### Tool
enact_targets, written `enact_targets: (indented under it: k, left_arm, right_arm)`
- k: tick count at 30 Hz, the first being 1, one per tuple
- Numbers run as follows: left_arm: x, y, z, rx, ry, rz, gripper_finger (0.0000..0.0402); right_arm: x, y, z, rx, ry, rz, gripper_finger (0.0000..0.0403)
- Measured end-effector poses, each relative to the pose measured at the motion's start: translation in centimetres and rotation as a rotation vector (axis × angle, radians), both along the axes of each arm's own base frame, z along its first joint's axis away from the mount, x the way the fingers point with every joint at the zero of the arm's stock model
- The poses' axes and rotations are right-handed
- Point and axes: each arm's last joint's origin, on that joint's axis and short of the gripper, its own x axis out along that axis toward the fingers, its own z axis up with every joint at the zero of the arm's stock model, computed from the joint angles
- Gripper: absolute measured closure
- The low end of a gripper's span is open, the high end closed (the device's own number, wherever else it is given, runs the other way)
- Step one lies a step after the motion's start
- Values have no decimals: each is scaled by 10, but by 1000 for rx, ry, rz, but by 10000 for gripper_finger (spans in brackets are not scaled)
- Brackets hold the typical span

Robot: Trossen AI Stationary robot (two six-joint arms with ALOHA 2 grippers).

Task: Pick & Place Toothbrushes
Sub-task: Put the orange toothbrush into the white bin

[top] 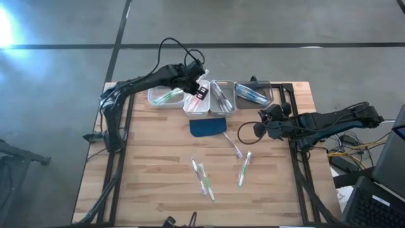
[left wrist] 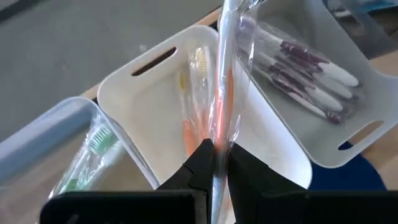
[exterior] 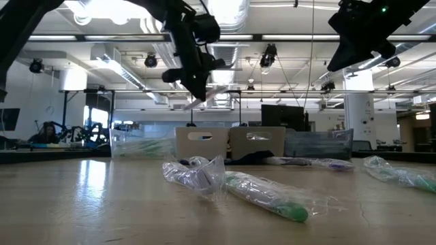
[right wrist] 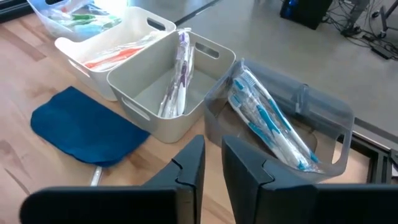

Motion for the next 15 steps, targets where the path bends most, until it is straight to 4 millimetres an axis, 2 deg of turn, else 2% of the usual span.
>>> enact_targets:
  k: [8, 15]
  left_arm:
    - [6, 2, -10, -60, -15, -20, 369]
    - [8, 10, -19, -72, 1, -7, 369]
  right_arm:
    - [0, 0, 0, -1, 2, 1, 365]
    - [0, 0, 0, -2, 2, 1, 353]
